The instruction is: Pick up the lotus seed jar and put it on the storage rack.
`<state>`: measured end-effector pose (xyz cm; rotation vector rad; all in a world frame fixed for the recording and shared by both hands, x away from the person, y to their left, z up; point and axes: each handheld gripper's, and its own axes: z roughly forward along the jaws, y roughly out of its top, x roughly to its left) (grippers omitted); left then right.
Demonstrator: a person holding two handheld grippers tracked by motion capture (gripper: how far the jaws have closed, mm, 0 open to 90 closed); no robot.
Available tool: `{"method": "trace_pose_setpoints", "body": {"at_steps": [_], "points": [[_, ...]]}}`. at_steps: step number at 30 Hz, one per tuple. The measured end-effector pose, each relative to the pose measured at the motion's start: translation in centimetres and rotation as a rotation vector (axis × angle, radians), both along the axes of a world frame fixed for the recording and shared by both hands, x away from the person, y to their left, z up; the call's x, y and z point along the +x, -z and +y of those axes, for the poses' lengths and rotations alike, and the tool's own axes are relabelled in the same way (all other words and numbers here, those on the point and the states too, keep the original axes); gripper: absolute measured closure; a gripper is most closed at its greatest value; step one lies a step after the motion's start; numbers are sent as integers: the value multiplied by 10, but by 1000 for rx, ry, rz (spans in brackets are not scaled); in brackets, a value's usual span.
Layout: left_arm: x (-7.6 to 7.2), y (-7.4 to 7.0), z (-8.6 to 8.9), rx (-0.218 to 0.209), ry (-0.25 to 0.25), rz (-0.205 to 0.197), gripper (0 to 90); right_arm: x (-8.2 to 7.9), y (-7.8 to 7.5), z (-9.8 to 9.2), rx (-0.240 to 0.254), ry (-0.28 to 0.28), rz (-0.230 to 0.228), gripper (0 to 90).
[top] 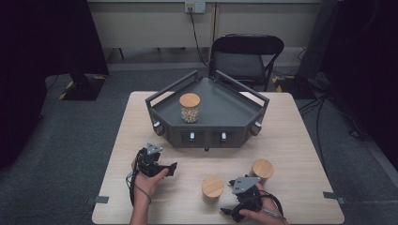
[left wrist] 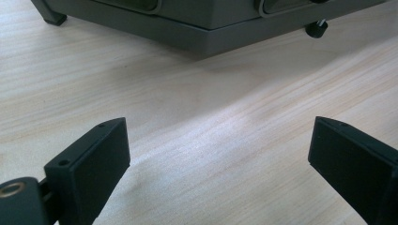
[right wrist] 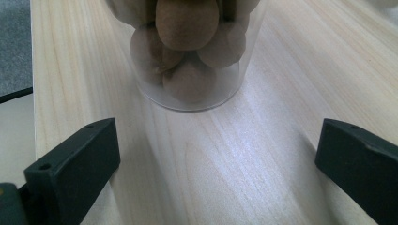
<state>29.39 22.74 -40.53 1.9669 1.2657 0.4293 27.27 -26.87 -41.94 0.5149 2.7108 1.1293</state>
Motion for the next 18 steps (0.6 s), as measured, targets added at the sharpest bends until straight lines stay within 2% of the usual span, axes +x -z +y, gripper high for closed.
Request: {"method": "trace_pose_setpoints", "body": {"at_steps": [18], "points": [[-9, 7, 4, 20, 16, 6, 49, 0, 0, 0, 0, 0, 0, 0]]}}
